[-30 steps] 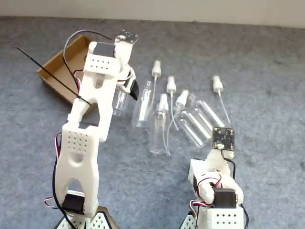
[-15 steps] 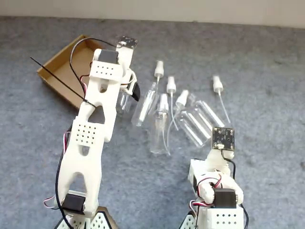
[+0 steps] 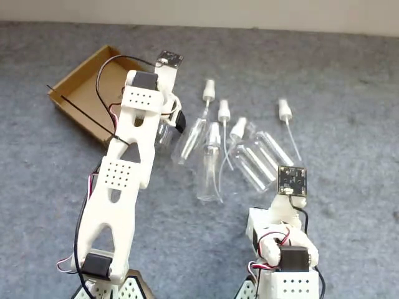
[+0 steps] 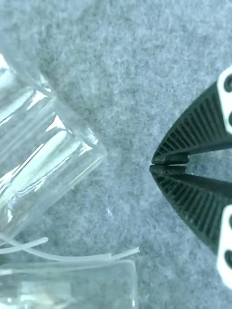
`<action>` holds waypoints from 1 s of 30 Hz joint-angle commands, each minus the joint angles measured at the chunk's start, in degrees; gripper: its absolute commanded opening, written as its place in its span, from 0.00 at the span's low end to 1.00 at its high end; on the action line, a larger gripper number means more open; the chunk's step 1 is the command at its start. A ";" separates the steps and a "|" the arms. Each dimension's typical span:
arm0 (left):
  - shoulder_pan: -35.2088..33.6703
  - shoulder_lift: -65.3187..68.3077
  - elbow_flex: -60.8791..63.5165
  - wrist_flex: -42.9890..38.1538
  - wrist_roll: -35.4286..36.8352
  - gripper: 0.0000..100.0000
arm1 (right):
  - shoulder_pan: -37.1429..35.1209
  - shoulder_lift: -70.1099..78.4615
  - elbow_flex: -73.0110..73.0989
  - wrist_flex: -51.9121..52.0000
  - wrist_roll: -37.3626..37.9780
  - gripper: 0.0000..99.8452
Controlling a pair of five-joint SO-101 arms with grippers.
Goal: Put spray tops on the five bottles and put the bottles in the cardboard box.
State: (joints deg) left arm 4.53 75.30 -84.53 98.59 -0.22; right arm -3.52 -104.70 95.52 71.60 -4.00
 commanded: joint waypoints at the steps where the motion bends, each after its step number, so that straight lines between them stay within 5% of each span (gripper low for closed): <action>1: 0.22 -0.40 -2.07 1.23 0.26 0.27 | 0.57 -0.66 7.96 0.31 -0.44 0.01; 9: 0.40 -0.40 -2.07 1.85 0.26 0.07 | 0.57 -0.66 7.96 0.31 -0.44 0.01; 30: 0.57 -20.44 -0.75 2.73 0.35 0.07 | 0.57 -0.66 7.96 0.31 -0.44 0.01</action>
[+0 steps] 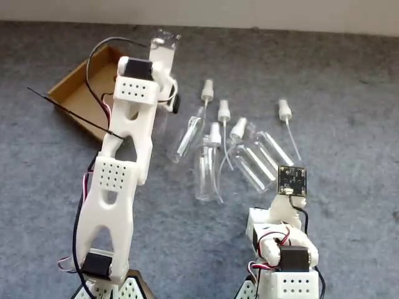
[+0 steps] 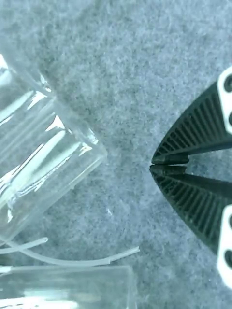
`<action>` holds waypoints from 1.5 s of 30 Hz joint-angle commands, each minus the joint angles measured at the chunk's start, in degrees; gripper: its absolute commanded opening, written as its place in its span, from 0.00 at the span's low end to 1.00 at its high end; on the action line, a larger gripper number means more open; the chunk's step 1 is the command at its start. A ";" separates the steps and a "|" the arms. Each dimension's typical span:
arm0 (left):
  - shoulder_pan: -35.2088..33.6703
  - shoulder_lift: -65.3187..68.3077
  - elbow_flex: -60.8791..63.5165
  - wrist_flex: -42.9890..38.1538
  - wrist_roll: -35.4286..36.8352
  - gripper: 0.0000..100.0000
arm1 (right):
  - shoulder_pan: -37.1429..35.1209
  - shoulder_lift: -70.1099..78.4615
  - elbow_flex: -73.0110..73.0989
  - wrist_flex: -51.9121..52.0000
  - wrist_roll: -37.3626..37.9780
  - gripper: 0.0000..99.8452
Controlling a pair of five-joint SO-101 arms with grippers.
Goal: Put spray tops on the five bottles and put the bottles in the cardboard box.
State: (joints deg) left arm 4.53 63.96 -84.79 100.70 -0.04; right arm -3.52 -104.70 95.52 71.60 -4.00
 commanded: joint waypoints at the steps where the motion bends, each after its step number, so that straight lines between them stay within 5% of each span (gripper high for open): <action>1: 0.57 -10.77 1.01 0.62 0.18 0.07 | 0.57 -0.66 7.96 0.31 -0.44 0.01; 13: 6.02 -46.55 42.68 0.44 0.09 0.07 | 0.57 -0.66 7.96 0.31 -0.44 0.01; 38: 9.54 -110.37 95.16 0.09 0.00 0.07 | 0.57 -0.66 7.96 0.31 -0.44 0.01; 45: 9.45 -124.88 111.43 -7.21 0.00 0.07 | 0.57 -0.66 7.96 0.31 -0.44 0.01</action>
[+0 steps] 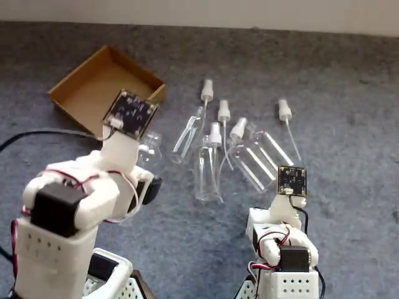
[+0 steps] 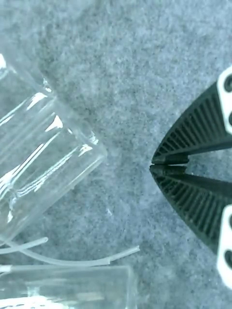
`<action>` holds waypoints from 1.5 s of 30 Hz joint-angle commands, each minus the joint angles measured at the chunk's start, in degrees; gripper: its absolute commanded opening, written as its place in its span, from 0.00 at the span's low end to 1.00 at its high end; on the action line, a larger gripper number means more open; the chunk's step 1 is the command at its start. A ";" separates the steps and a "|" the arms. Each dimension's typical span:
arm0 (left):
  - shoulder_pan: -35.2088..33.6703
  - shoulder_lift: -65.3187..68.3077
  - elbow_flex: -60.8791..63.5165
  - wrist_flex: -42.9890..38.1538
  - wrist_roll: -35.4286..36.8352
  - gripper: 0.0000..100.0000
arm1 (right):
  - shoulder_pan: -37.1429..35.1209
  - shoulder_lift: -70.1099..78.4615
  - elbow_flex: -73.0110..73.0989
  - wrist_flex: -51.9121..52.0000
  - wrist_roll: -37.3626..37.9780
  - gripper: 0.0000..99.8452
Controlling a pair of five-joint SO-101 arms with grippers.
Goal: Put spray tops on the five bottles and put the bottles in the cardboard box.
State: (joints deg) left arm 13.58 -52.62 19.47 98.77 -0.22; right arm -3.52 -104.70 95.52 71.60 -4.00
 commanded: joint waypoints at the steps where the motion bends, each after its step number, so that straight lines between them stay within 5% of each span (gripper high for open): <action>1: 0.40 -10.59 9.98 -7.03 0.18 0.07 | 0.57 -0.66 7.96 0.31 -0.44 0.01; 11: 0.40 -34.07 39.69 -27.34 0.18 0.07 | 0.57 -0.66 7.96 0.31 -0.44 0.01; 21: 0.40 -51.82 58.86 -38.68 0.53 0.07 | 0.57 -0.66 7.96 0.31 -0.44 0.01; 45: 0.31 -52.18 67.47 -44.31 0.26 0.07 | 0.57 -0.66 7.96 0.31 -0.44 0.01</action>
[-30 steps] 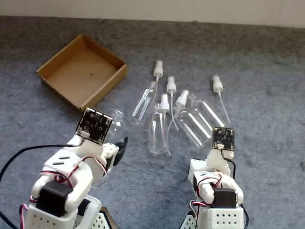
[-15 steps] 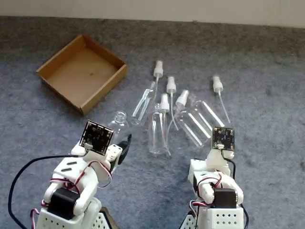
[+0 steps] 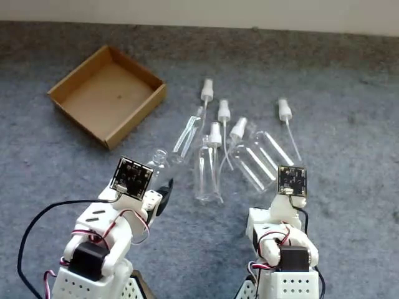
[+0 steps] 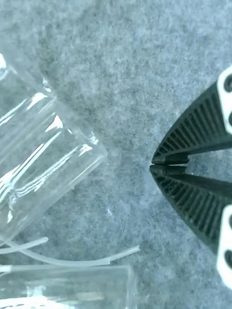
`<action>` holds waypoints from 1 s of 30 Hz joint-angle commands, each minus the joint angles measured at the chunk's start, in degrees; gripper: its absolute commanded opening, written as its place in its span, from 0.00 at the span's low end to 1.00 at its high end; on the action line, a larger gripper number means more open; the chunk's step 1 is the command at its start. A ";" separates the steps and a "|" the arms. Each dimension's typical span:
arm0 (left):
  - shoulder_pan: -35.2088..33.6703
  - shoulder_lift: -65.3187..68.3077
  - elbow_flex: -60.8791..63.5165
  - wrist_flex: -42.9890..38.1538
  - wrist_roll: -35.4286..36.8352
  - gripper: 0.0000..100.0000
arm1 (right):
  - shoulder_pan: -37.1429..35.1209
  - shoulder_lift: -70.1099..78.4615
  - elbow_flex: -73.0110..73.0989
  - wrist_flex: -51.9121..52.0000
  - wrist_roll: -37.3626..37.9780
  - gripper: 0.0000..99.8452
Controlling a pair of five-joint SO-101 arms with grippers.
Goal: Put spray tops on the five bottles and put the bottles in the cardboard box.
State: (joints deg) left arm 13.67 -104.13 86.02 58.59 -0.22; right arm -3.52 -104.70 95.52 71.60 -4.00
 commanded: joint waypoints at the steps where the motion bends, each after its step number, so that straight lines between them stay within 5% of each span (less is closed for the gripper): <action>1: 0.22 -0.66 1.80 -5.01 0.26 0.07 | 0.57 -0.66 7.96 0.31 -0.44 0.01; 14: 0.22 -0.66 8.84 -14.15 0.26 0.07 | 0.57 -0.66 7.96 0.31 -0.44 0.01; 26: 0.22 -0.66 9.27 -14.42 0.26 0.07 | 0.13 -0.66 8.31 0.31 -0.44 0.01; 30: 0.22 -0.66 9.36 -14.33 0.26 0.07 | -1.19 -0.66 8.31 -6.99 -0.44 0.01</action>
State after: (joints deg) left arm 13.67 -104.04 95.43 45.49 -0.22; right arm -3.52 -104.70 95.52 71.25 -4.00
